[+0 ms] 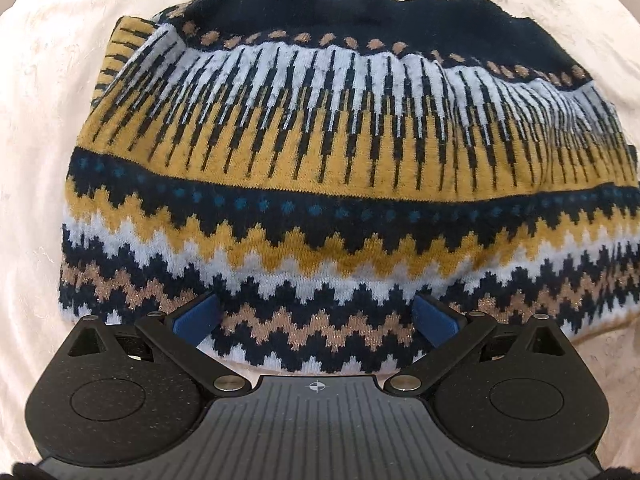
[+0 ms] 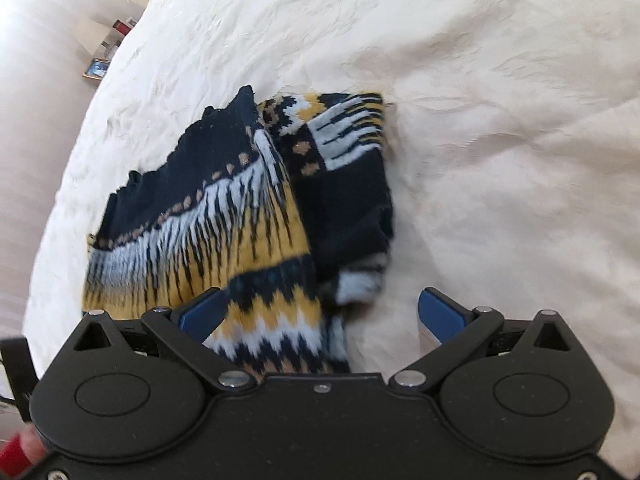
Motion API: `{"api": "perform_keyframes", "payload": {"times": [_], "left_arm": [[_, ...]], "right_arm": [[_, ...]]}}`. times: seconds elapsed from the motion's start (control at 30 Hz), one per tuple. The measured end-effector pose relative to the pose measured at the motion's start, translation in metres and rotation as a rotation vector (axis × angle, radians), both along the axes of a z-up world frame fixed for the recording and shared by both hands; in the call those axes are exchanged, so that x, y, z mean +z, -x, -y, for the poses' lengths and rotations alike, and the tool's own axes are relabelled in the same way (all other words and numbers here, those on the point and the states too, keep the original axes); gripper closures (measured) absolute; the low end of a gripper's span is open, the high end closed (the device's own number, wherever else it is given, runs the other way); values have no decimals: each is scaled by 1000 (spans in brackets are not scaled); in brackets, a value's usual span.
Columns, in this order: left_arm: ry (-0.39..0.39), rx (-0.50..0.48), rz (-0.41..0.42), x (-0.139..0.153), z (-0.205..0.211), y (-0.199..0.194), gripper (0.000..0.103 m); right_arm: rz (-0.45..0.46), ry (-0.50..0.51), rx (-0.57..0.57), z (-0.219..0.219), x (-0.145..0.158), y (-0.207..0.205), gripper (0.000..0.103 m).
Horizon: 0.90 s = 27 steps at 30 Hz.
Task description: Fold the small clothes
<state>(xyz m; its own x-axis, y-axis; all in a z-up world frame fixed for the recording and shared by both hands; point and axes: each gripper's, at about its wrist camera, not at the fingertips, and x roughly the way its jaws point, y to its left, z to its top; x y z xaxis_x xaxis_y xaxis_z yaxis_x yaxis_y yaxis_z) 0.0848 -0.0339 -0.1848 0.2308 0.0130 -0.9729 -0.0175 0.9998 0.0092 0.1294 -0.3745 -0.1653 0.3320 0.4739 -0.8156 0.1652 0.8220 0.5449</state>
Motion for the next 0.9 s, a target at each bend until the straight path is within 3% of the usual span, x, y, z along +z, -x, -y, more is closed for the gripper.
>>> {"api": "perform_keyframes", "payload": {"times": [0.23,0.43,0.6,0.73,0.9], "left_arm": [[-1,6,9,-2,2,2,0],[-14,4,-1,-2,4,0,0],[4,9,-38,14,5,-10,0],[54,18,16,43,10,-23,0],[22,4,85,59,22,-74,0]], "right_arm": [[-4,-125,40,-7,-21,-24,0],[-16,-272,-13,-1,-32,-39,0],[-14,-304,-18,3,-36,-41,0],[-5,-319,11,4,-36,-40,0],[-19,-310,24,4,-35,-42,0]]}}
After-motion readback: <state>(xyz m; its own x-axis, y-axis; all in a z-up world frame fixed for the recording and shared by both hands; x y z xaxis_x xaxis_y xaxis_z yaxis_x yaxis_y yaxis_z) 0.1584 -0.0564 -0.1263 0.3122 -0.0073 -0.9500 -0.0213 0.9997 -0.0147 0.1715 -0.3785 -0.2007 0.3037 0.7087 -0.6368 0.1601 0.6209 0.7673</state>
